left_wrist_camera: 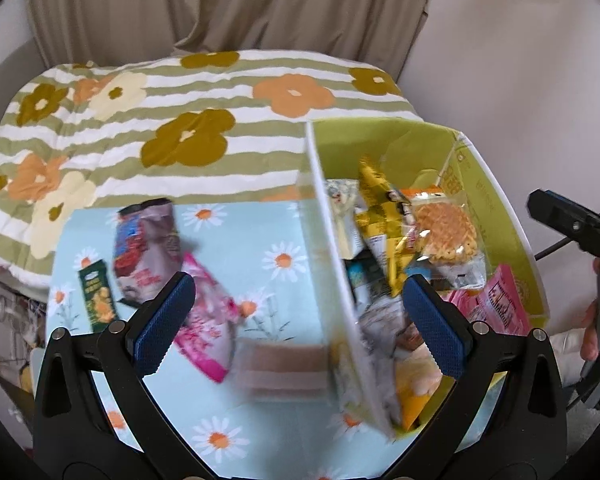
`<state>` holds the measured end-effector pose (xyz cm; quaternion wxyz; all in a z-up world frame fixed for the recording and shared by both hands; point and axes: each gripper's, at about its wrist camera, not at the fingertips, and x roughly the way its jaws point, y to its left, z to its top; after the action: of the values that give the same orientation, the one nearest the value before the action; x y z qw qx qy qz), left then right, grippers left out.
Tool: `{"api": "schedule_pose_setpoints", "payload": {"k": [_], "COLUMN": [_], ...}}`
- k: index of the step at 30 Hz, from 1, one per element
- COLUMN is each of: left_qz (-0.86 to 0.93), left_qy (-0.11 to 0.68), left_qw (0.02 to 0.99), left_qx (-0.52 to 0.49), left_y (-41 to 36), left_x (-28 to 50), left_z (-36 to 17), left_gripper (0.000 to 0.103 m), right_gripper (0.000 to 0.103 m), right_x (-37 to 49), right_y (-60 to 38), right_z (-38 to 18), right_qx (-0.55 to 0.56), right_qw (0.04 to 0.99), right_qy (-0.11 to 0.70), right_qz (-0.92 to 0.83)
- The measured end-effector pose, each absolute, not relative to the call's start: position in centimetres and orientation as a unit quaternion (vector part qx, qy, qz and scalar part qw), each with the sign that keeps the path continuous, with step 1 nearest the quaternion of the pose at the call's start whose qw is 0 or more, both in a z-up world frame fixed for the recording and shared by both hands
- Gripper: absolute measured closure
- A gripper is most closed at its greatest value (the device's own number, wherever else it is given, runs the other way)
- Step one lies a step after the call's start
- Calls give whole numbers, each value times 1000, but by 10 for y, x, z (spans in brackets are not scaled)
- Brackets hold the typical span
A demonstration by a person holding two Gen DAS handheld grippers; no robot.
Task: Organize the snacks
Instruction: 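Carry the gold packet and waffle into the box and open both tools, then move both tools back toward the green cracker packet and Sponge bag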
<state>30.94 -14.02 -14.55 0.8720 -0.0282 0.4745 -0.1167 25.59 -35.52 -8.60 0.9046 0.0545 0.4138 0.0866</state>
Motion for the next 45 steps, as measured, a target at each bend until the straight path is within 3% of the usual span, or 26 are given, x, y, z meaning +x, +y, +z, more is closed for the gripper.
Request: {"api": "schedule_pose_setpoints", "payload": {"k": [19,30,45], "left_qz": [-27,-41,-60], "left_qy": [476,520,593], "left_qw": [876,845,795], "left_qx": [-76,-116,-115], "left_y": [51,120,111], "left_x": [302,321,375], "left_z": [-126,-188,-297], "left_gripper": [1,1,5], "right_gripper": [2,2,2], "right_x": [248,290,334], "right_y": [-199,-115,-77], "right_z": [-56,-116,-200], "right_qx": [57,71,50], "right_qw": [919,881,840], "right_qy": [357,438,528], "right_qz": [160,166,115]}}
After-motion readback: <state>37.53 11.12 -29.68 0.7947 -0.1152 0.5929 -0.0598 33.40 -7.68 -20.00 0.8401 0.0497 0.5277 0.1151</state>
